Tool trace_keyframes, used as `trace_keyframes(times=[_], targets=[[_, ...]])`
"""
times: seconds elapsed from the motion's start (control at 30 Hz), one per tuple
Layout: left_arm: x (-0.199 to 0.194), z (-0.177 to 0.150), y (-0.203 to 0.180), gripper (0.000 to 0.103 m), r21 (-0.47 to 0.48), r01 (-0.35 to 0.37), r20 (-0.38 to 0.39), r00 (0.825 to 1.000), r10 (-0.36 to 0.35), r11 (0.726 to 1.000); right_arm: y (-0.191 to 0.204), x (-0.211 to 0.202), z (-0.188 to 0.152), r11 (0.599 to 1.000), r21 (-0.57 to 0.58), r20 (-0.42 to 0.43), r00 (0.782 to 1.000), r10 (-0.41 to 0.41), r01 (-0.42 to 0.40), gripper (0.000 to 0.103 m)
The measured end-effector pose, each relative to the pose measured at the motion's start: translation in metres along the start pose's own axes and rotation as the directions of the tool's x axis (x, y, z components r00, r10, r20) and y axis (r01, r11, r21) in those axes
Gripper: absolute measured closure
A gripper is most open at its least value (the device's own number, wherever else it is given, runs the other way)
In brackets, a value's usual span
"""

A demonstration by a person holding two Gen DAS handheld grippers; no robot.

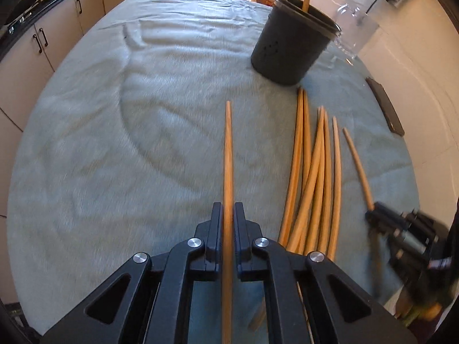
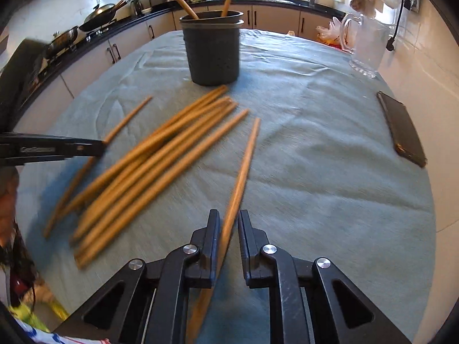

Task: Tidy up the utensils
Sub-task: 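Return both tools to the pile and grasp one chopstick each, then carry both chopsticks upright to the black holder and lower them in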

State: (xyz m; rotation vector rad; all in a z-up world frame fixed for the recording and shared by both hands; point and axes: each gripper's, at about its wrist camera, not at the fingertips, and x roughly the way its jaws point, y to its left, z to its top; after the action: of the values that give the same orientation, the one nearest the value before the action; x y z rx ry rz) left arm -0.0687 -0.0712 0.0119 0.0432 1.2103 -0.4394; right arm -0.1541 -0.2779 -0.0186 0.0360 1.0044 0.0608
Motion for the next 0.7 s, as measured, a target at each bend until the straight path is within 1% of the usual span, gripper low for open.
trace_keyframes(times=[0.07, 0.1, 0.13, 0.27, 0.37, 0.57, 0.7], targets=[[-0.004, -0.005, 0.001, 0.096, -0.002, 0.007, -0.013, 1.0, -0.007, 1.0, -0.009, -0.003, -0.003, 1.0, 0.023, -0.017, 1.0, 0.009, -0.008, 0.079], [-0.004, -0.004, 0.0, 0.095, 0.005, 0.009, -0.024, 1.0, -0.008, 1.0, -0.016, -0.005, -0.004, 0.999, 0.048, -0.024, 0.999, 0.024, -0.023, 0.073], [-0.004, -0.003, -0.001, 0.094, 0.008, 0.01, -0.031, 0.999, -0.01, 1.0, -0.019, -0.005, -0.003, 0.998, 0.059, -0.027, 0.999, 0.027, -0.025, 0.071], [0.002, 0.004, -0.004, 0.094, -0.004, 0.002, -0.068, 0.998, -0.003, 1.0, -0.026, -0.002, 0.005, 0.997, 0.072, -0.045, 0.999, -0.002, 0.005, 0.071], [0.005, 0.01, -0.007, 0.094, 0.025, -0.029, -0.065, 0.997, 0.03, 0.999, -0.027, 0.008, 0.016, 0.997, 0.073, -0.075, 0.997, -0.003, 0.008, 0.07], [0.014, 0.035, -0.012, 0.094, 0.038, -0.063, -0.069, 0.995, 0.066, 0.997, -0.027, 0.026, 0.043, 0.998, 0.056, -0.13, 0.991, -0.019, 0.027, 0.07], [0.017, 0.045, -0.01, 0.094, 0.03, -0.066, -0.064, 0.996, 0.068, 0.997, -0.025, 0.038, 0.062, 0.999, 0.025, -0.176, 0.984, -0.029, 0.034, 0.07]])
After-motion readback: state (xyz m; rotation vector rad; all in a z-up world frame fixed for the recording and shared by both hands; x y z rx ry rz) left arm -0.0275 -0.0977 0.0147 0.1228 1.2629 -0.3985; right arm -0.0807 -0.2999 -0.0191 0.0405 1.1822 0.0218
